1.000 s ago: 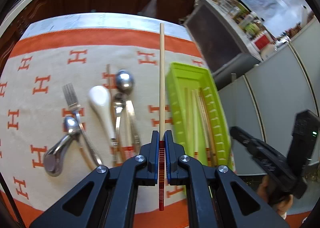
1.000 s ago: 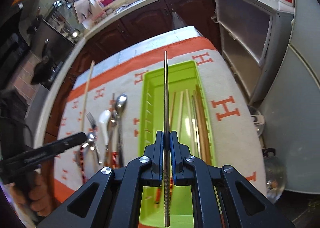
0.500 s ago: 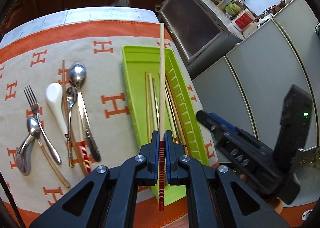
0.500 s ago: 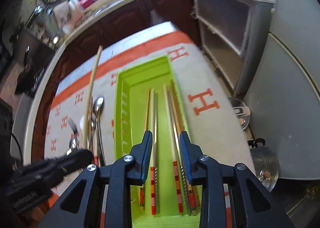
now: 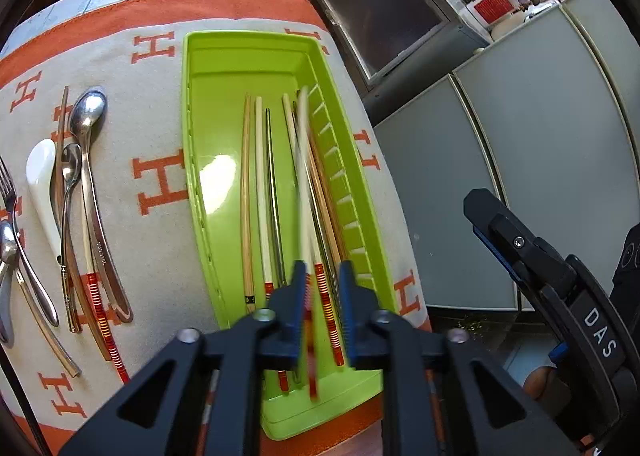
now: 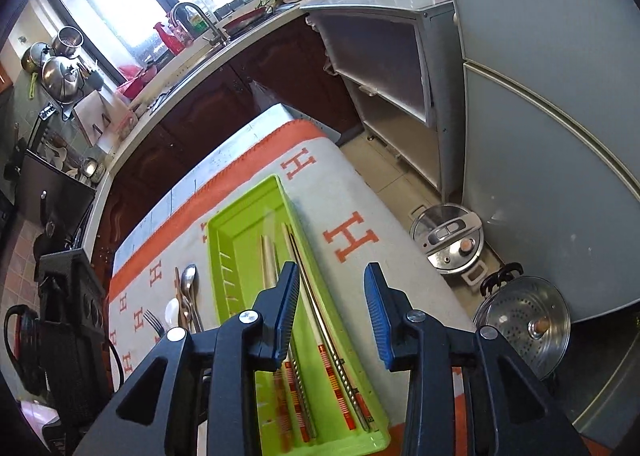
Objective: Organize utensils
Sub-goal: 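Carry both chopsticks into the green tray and open both tools, then move both open tools back over the remaining utensils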
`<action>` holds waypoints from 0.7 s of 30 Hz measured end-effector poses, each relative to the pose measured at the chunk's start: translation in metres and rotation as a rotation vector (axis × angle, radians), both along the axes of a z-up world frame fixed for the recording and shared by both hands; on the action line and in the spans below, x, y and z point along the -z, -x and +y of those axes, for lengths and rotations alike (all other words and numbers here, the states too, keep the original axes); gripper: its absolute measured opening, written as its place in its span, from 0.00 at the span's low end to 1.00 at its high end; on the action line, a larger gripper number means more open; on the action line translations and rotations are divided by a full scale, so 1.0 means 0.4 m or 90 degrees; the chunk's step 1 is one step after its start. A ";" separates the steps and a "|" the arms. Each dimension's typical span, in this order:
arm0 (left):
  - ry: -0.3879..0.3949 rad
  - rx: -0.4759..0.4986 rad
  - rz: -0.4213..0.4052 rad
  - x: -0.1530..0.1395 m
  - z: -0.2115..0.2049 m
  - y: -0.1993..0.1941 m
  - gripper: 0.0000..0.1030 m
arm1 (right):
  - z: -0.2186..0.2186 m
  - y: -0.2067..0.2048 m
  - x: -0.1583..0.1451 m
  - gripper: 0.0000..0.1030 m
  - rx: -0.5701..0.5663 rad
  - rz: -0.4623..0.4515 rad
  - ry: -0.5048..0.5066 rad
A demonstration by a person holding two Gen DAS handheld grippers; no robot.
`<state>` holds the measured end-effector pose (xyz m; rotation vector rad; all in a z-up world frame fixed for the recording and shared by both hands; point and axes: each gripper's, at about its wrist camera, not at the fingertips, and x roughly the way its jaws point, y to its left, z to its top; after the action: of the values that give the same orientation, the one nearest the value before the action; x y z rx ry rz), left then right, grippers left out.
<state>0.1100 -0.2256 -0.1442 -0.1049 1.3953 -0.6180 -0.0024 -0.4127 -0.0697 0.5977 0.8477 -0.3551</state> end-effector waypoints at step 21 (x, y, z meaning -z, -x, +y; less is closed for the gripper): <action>-0.072 -0.076 -0.111 -0.067 0.218 0.086 0.60 | 0.136 0.032 -0.022 0.33 -0.095 0.007 0.047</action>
<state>0.0756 -0.1383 -0.1175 -0.0422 1.2423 -0.4374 -0.0150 -0.3583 -0.0609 0.4616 0.8804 -0.2519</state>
